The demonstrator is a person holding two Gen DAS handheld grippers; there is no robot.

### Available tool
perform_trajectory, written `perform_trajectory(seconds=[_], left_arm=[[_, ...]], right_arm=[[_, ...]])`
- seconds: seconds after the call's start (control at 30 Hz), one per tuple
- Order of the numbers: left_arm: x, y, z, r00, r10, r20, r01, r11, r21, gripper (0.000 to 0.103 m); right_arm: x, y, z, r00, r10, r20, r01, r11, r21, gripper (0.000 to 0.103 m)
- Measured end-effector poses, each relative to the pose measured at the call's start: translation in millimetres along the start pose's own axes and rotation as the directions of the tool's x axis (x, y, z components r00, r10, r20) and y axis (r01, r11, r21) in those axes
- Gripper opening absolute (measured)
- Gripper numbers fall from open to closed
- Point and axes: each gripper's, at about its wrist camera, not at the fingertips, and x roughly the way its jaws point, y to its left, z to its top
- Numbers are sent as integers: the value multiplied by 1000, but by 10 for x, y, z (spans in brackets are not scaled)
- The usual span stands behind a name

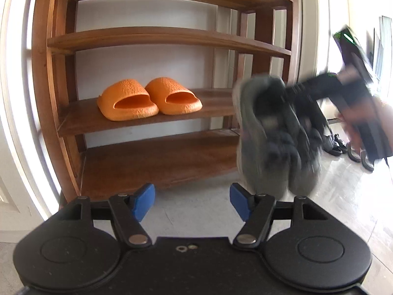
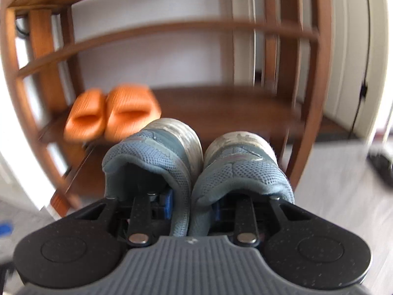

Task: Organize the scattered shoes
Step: 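Lift the grey sneakers with the right tool onto the rack shelf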

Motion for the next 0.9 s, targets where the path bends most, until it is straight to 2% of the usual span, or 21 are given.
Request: perform_trajectory(seconds=[0.1, 0.2, 0.53, 0.63, 0.7, 0.77, 0.8, 0.83, 0.9], left_arm=[[30, -17, 57, 1000, 21, 14, -21, 1000, -3, 68], [53, -46, 109, 998, 48, 27, -48, 999, -15, 68], [197, -252, 140, 989, 141, 36, -142, 990, 14, 68], [299, -308, 185, 986, 162, 29, -162, 987, 6, 68], [345, -347, 211, 986, 166, 26, -166, 986, 4, 68], [400, -433, 245, 986, 165, 30, -165, 986, 13, 68], [411, -475, 247, 986, 163, 32, -163, 986, 18, 68], [436, -507, 247, 987, 157, 31, -157, 987, 20, 68], [483, -571, 246, 989, 144, 29, -144, 989, 23, 68]], right_arm=[[254, -44, 536, 999, -24, 34, 24, 999, -21, 34], [469, -23, 845, 997, -38, 61, 41, 999, -36, 34], [1236, -88, 1162, 991, -77, 108, 90, 989, -121, 35], [1476, -87, 1211, 989, -96, 114, 114, 981, -156, 38], [1640, -94, 1239, 987, -119, 105, 137, 971, -193, 46], [1809, -97, 1260, 988, -136, 68, 148, 962, -230, 49], [1808, -125, 1280, 989, -131, 72, 144, 966, -215, 56], [1808, -154, 1300, 989, -126, 76, 139, 970, -200, 59], [1806, -212, 1341, 989, -117, 85, 130, 977, -170, 74]])
